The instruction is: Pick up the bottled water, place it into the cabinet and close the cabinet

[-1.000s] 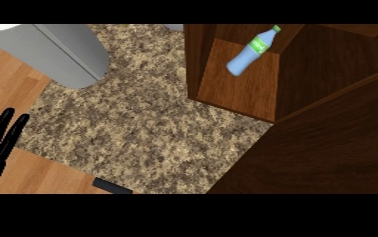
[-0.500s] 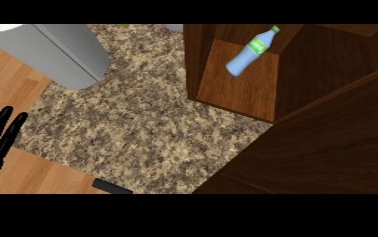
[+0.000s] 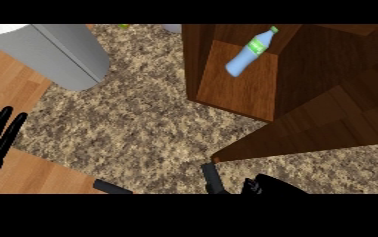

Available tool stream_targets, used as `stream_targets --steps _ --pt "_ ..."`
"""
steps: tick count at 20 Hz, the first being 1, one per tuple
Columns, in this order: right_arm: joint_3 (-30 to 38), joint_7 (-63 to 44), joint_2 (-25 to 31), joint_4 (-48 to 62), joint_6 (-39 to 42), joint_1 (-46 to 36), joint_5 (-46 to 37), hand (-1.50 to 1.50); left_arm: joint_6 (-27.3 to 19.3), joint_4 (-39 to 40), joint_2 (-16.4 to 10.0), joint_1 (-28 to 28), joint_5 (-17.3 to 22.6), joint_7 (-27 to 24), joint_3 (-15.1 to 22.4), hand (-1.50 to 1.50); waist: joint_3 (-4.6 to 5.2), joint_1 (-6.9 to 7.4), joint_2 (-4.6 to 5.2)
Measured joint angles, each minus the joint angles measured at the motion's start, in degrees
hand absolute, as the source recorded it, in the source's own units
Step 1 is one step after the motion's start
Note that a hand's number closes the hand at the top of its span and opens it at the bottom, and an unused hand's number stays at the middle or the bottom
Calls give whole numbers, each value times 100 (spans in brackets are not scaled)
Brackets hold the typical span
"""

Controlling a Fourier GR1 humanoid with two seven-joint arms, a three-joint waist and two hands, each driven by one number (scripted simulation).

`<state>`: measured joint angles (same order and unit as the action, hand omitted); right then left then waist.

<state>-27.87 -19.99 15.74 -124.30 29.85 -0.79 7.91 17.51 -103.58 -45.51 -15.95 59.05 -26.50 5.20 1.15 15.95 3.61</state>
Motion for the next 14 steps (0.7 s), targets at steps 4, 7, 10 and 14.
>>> stream_targets --steps 4,7,10,14 --pt "183 -289 -388 595 -162 -667 98 150 39 72 12 -22 22 -3 -13 -150 -19 -42 -32" --pt "411 -562 -839 1154 -639 -1281 -117 150 61 132 23 -49 46 -11 -37 -150 -31 -99 -67" --pt "687 -745 -1207 1771 -1167 -1927 -318 150 71 191 31 -49 74 -24 -82 -150 -48 -188 -88" --pt "1048 -864 -1432 2628 -1927 -2844 -481 150 121 222 46 -91 85 -43 -102 -150 -67 -251 -113"
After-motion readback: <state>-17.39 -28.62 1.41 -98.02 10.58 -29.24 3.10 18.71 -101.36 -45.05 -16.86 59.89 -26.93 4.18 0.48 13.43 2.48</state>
